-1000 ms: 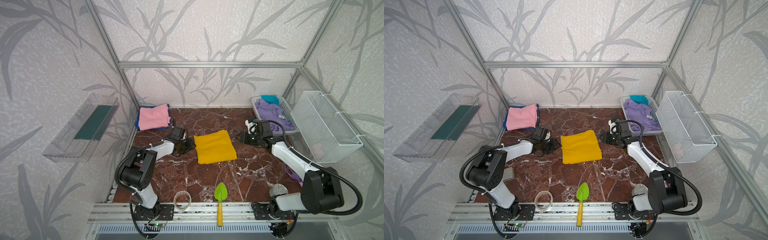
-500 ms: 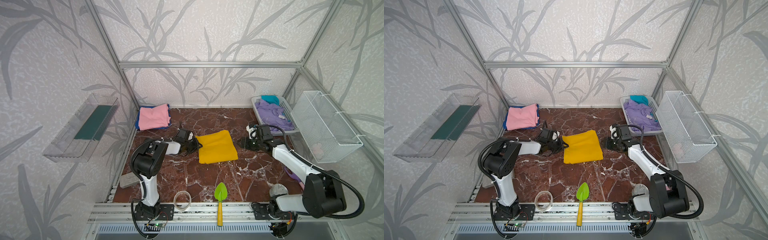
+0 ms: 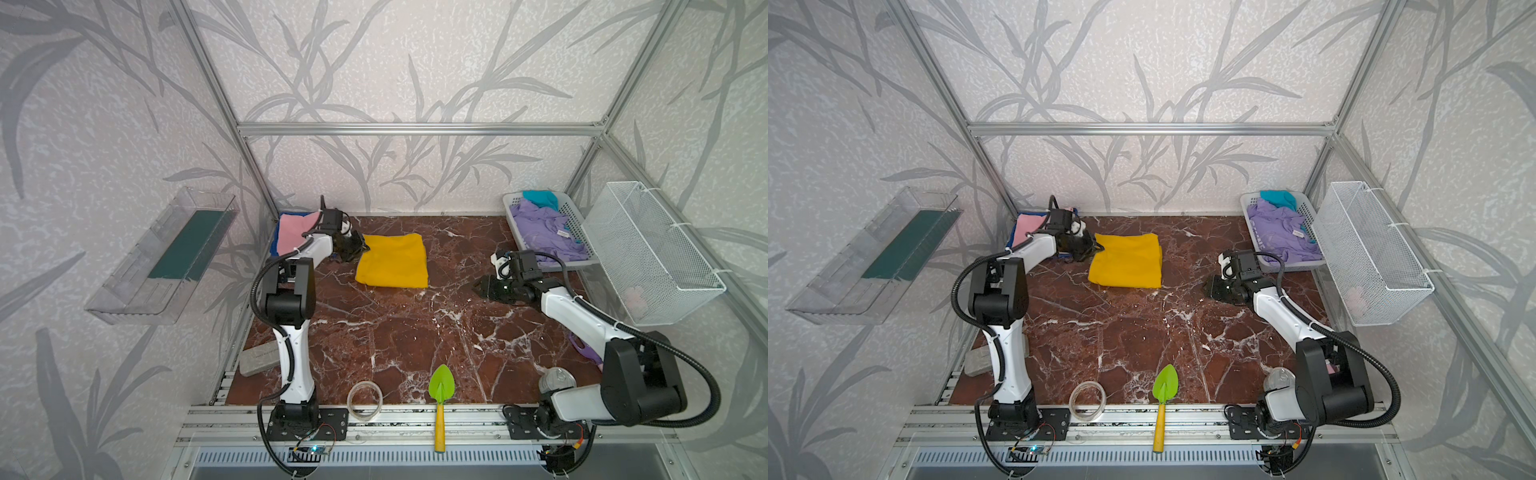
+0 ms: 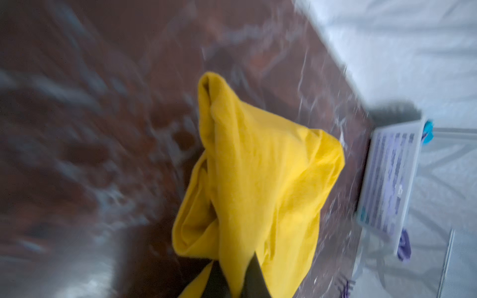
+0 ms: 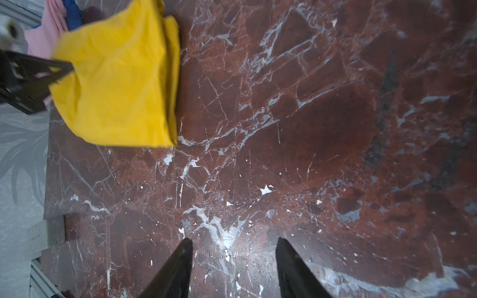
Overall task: Fold and stack the t-shirts
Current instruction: 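Lift the yellow bundle with the left gripper and carry it onto the pink cloth stack, then lower the yellow bundle onto the pink stack and open the left gripper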
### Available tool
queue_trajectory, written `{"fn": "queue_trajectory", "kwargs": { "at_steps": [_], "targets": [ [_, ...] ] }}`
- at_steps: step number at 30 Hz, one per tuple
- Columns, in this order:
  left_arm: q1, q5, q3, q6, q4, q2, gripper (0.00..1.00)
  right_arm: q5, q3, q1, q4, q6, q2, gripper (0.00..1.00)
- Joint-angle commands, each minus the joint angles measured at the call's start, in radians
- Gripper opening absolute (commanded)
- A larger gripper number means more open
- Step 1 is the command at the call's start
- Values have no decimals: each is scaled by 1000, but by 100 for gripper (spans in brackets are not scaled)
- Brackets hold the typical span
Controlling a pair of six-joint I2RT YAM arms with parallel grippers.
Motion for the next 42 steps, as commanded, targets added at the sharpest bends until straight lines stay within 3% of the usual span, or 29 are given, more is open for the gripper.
{"fn": "queue_trajectory", "kwargs": {
  "at_steps": [1, 5, 8, 15, 19, 30, 36, 42],
  "targets": [
    [16, -71, 309, 212, -383, 102, 0, -52, 4, -3, 27, 9, 72, 52],
    [43, -142, 763, 304, -636, 301, 0, -80, -17, 1, 104, 57, 144, 50],
    [65, -174, 958, 346, -712, 382, 0, -81, -17, 9, 130, 76, 185, 49],
    [147, -192, 905, 394, -669, 277, 0, -55, -1, 38, 149, 92, 249, 47],
    [185, -264, 899, 428, -669, 205, 0, -57, 22, 66, 162, 108, 342, 47],
    [192, -383, 904, 475, -573, 141, 0, -49, 61, 122, 177, 122, 435, 46],
    [191, -281, 918, 417, -535, 118, 0, -42, 63, 124, 182, 128, 454, 45],
    [191, -270, 945, 394, -484, 87, 0, -44, 61, 131, 194, 132, 472, 45]
  ]
}}
